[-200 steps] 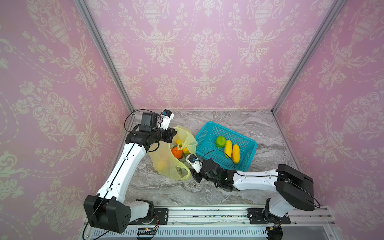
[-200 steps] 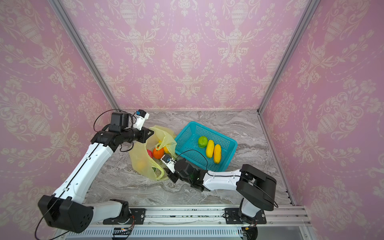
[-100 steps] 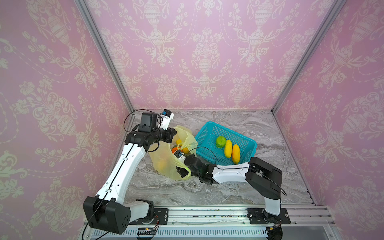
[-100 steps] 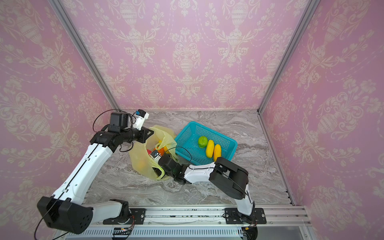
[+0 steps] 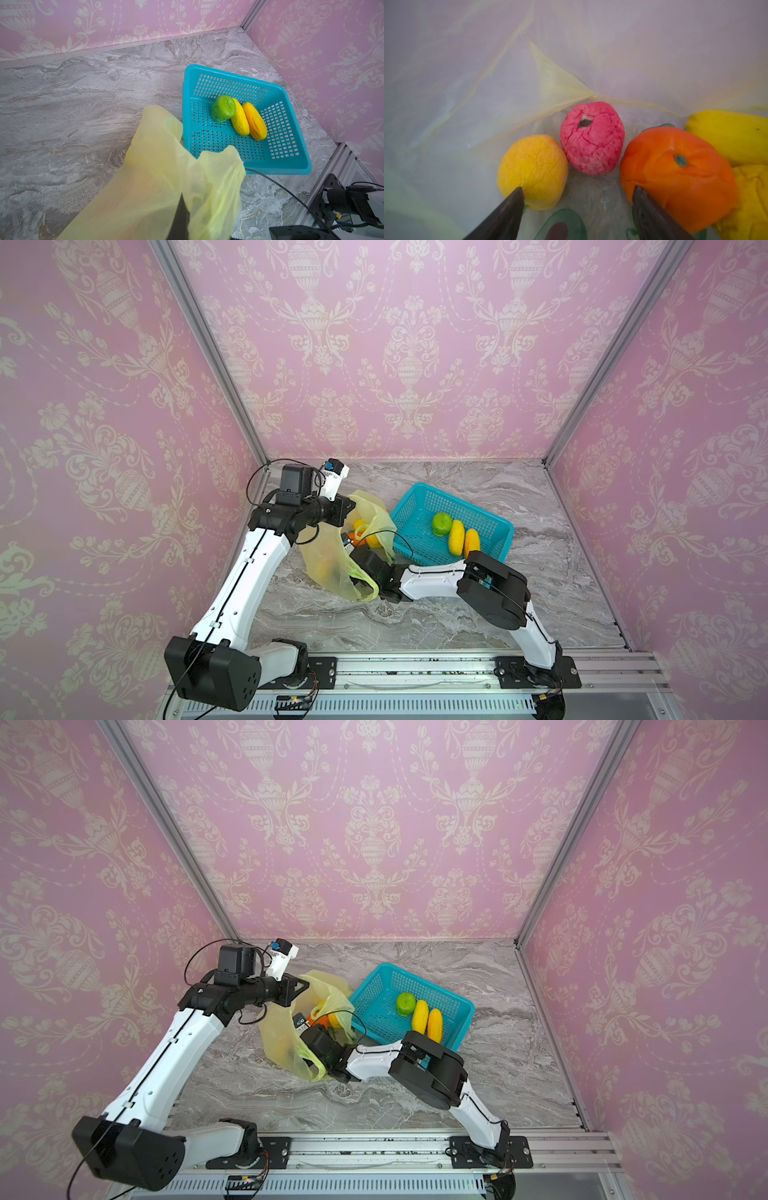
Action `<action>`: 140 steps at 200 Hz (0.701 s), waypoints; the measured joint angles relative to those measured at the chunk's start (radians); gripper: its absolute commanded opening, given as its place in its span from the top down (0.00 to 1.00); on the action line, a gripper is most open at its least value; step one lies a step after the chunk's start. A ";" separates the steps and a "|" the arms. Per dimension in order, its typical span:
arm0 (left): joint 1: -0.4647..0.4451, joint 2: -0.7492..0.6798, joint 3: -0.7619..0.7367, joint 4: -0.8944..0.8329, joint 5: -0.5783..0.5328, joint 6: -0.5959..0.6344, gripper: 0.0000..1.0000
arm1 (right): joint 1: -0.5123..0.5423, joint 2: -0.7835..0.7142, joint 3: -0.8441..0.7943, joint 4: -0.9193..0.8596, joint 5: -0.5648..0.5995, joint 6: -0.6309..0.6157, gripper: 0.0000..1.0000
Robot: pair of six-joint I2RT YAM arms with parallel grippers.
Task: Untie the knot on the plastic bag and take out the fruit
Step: 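Lower the right gripper into the bag and grasp the orange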
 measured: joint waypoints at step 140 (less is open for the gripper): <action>0.000 -0.025 -0.016 0.043 0.117 -0.019 1.00 | -0.033 0.166 0.171 -0.122 0.108 -0.029 0.82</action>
